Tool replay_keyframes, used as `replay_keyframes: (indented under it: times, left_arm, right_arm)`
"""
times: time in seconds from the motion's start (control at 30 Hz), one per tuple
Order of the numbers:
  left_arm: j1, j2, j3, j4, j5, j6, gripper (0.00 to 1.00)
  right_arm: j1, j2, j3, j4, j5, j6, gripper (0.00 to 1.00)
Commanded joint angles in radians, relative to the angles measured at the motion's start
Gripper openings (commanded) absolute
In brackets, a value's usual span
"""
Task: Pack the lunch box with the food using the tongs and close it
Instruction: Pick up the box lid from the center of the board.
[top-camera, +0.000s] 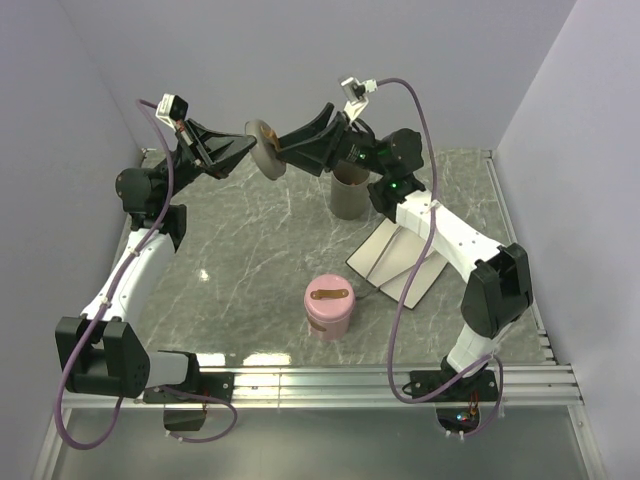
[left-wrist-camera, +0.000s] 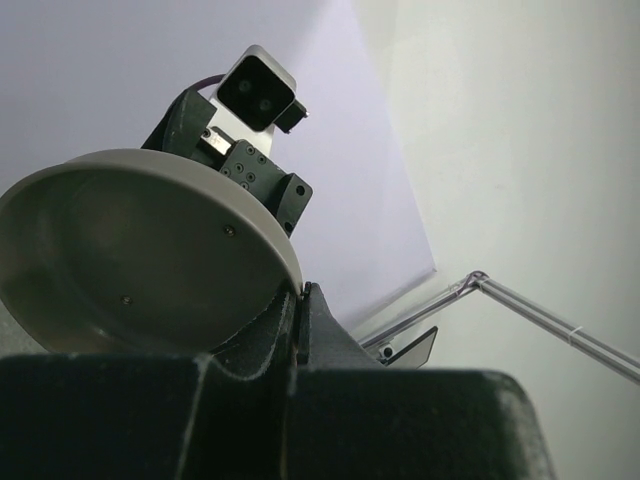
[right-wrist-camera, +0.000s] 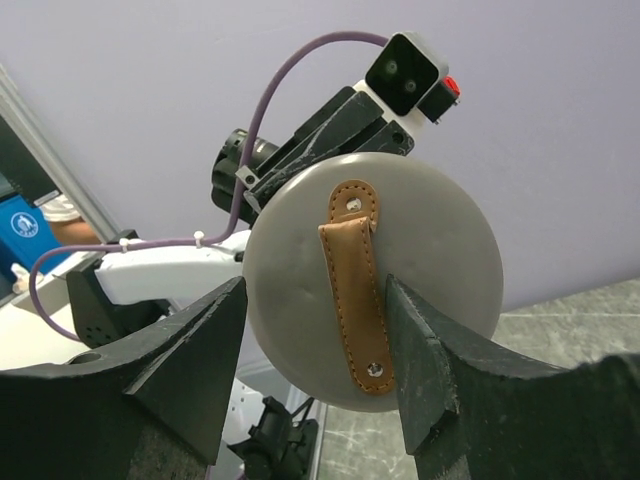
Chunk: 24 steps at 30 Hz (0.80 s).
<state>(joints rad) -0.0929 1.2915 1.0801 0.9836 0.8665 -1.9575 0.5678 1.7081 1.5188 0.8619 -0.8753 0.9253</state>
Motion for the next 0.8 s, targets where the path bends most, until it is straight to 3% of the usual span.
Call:
replay_keyframes:
  times: [0.0, 0.3, 0.47, 0.6, 0.7, 0.77]
  left_arm:
    - [-0.001, -0.001, 0.018, 0.061, -0.014, -0.015, 0.0]
    - [-0.007, -0.008, 0.012, 0.07, -0.017, -0.018, 0.0]
    - [-0.014, -0.009, 0.004, 0.063, -0.015, -0.012, 0.0]
    - [-0.016, -0.012, -0.005, 0.064, -0.014, -0.012, 0.0]
    - [-0.016, -0.014, -0.005, 0.061, -0.012, -0.009, 0.0]
    - [-0.016, -0.015, -0.005, 0.055, -0.011, 0.003, 0.0]
  right_arm:
    - [0.012, 0.016, 0.044, 0.022, 0.009, -0.031, 0.64]
    - [0.02, 0.027, 0.053, -0.024, 0.025, -0.063, 0.57]
    - [0.032, 0.039, 0.09, -0.096, 0.038, -0.108, 0.47]
    - [0.035, 0.042, 0.107, -0.107, 0.035, -0.109, 0.3]
    - [0.035, 0.038, 0.122, -0.136, 0.029, -0.126, 0.05]
    - [0.034, 0.03, 0.138, -0.179, 0.025, -0.152, 0.0]
